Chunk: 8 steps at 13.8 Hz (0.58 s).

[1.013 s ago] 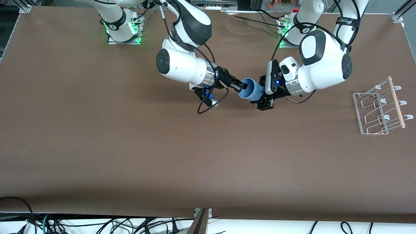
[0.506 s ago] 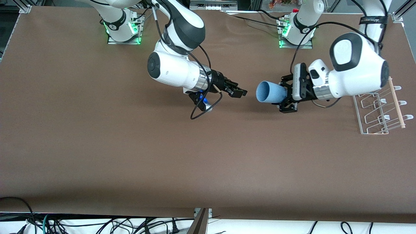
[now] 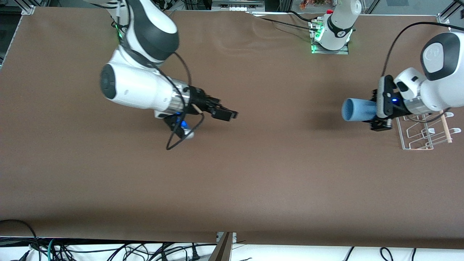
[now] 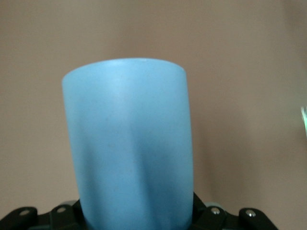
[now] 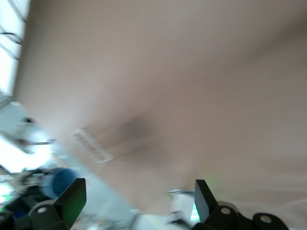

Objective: Transfer cup to left arm and place on rack
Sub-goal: 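Carry the cup to the rack while the right gripper withdraws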

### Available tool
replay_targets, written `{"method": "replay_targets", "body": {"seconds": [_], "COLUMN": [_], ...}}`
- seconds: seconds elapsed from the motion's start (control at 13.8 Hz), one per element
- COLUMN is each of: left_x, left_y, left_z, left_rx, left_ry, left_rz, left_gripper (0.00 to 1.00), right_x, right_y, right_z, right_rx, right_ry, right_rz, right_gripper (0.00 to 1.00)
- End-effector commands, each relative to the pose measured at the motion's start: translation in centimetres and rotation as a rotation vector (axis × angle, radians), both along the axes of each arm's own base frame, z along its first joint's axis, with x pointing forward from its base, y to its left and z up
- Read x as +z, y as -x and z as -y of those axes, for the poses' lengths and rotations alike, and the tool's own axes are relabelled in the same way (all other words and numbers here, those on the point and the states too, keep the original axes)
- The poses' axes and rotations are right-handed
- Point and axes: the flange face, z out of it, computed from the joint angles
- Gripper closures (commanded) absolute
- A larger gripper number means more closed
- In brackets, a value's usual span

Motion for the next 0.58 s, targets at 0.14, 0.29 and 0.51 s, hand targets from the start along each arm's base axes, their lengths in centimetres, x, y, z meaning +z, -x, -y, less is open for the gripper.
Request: {"method": "replay_targets", "body": {"seconds": [0.14, 0.29, 0.51], "left_x": [0.6, -0.4, -2.7], "left_y": [-0.6, -0.7, 0.3], "left_z": [-9.2, -11.7, -15.2], "left_rx": [-0.031, -0.056, -0.082], "left_ry": [-0.334, -0.501, -0.703], "left_rz": [0.028, 0.023, 0.013], "left_gripper": [1.00, 1.00, 1.00], "right_x": [2.9, 3.8, 5.0], "right_y": [2.5, 4.5, 6.5], "right_z": [11.1, 17.4, 25.7], "right_rx": [0.246, 0.347, 0.591], "right_ry": [0.145, 0.230, 0.365], "right_rz": [0.132, 0.208, 0.337], "right_gripper": [0.00, 0.00, 0.00]}}
